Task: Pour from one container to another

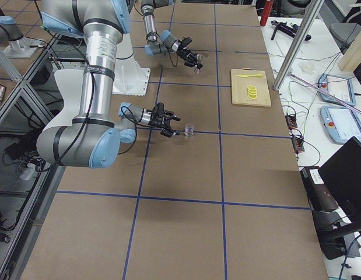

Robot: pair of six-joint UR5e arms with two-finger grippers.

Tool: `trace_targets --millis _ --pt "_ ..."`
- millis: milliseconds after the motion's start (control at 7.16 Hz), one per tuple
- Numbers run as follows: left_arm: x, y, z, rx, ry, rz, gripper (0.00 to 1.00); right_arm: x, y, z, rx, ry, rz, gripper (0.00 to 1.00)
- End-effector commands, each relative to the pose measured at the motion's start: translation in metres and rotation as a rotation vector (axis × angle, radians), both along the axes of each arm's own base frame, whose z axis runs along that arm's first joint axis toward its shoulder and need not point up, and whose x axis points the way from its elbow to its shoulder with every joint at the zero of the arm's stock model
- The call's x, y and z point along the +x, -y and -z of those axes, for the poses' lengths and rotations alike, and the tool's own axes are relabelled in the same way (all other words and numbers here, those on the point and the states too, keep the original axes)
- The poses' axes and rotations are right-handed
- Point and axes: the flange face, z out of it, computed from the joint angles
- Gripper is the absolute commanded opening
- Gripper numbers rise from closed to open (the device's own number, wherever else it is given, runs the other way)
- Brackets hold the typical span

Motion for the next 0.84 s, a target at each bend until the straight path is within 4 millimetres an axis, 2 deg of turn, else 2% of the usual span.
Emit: trace_targets --millis 0,140,279,419,559,698 --pt "-0.001 0.001 0.001 0.001 -0.002 0.000 0.00 -0.020 0.002 -0.005 0.035 0.004 -0.046 0.98" --pt "-0.001 0.001 0.001 0.001 -0.002 0.002 0.00 -0.022 0.002 -0.008 0.043 -0.013 -0.047 0.98" --pt "-0.001 0.001 0.001 0.001 -0.002 0.002 0.00 -0.035 0.002 0.000 0.044 0.001 -0.042 0.98" --pt "-0.002 0.001 0.002 0.001 -0.005 0.003 0.00 -0.048 0.002 -0.008 0.053 -0.036 -0.036 0.98" --pt "-0.002 0.001 0.002 0.001 -0.005 0.005 0.00 -0.054 0.003 -0.007 0.053 -0.036 -0.035 0.98" --pt "-0.002 0.001 0.003 0.000 -0.008 0.005 0.00 -0.051 0.008 -0.017 0.054 -0.069 -0.041 0.98"
